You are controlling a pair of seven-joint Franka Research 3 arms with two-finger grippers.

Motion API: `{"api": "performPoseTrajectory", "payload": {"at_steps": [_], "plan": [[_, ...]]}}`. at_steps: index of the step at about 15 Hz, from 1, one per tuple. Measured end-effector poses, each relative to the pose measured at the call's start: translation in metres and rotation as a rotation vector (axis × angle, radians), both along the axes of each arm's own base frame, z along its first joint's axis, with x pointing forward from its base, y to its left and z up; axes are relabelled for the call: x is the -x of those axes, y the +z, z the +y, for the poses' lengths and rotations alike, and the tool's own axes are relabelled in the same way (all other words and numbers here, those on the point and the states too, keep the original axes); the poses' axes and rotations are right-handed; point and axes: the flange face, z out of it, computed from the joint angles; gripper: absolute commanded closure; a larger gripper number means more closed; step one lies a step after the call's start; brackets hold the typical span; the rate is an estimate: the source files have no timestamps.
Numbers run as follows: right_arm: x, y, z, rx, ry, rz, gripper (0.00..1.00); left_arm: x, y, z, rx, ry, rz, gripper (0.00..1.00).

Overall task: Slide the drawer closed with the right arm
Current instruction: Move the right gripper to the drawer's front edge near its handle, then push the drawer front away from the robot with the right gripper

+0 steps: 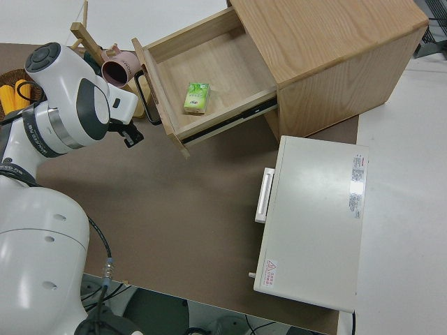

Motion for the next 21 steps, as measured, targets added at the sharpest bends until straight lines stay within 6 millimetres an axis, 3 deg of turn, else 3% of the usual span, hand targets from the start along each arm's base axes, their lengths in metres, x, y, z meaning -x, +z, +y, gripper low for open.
{"api": "performPoseTrajectory", "payload": {"at_steps": [4, 12, 21], "plan": [[-0.010, -0.007, -0.009, 0.003, 0.010, 0.009, 1.000, 0.000, 0.000, 0.000, 0.000, 0.000, 0.000, 0.00], [-0.045, 0.011, -0.027, 0.002, -0.008, 0.002, 1.000, 0.000, 0.000, 0.000, 0.000, 0.000, 0.000, 0.00], [-0.072, 0.008, -0.036, -0.004, -0.006, 0.034, 1.000, 0.000, 0.000, 0.000, 0.000, 0.000, 0.000, 0.00]]}}
